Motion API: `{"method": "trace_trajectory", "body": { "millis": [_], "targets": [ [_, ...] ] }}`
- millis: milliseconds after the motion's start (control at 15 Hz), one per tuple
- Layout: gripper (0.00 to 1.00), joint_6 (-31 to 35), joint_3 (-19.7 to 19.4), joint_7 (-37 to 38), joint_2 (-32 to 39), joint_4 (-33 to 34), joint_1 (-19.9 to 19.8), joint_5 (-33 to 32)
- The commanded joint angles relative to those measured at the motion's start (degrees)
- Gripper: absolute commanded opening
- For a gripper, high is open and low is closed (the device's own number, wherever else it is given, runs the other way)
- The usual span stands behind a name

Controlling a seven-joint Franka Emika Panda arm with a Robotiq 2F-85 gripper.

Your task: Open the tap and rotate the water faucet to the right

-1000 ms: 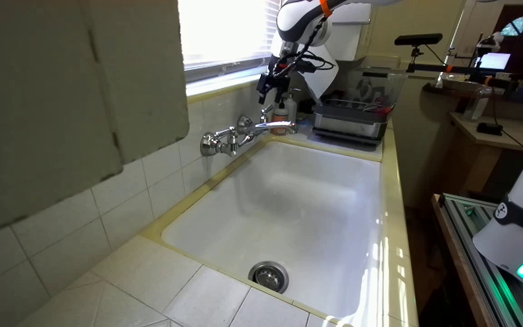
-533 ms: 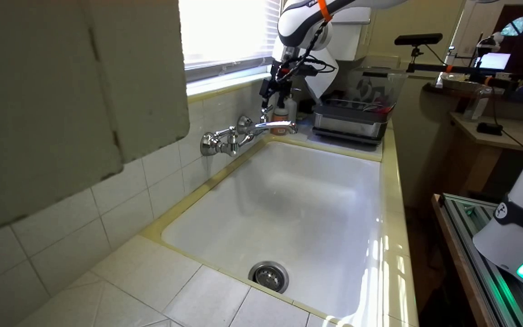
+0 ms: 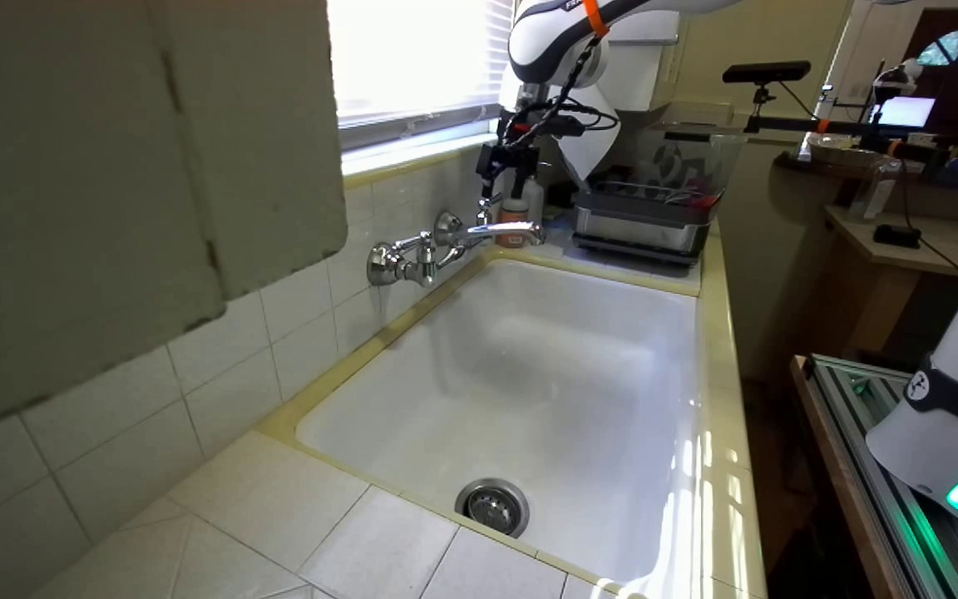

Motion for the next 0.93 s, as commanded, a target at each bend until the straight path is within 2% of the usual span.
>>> {"method": "trace_trajectory", "body": {
  "millis": [0,400,867],
  "targets": [
    [1.00,-8.45,-1.05,2.66,-1.94,-2.00,0.42,-1.66],
    [1.00,-12.14,-1.09,4.27,-2.07,-1.54,0.47,-1.14],
    [1.00,-12.56,-1.18,5.46,-2.24,-1.43,0.71,-1.32]
  ]
}}
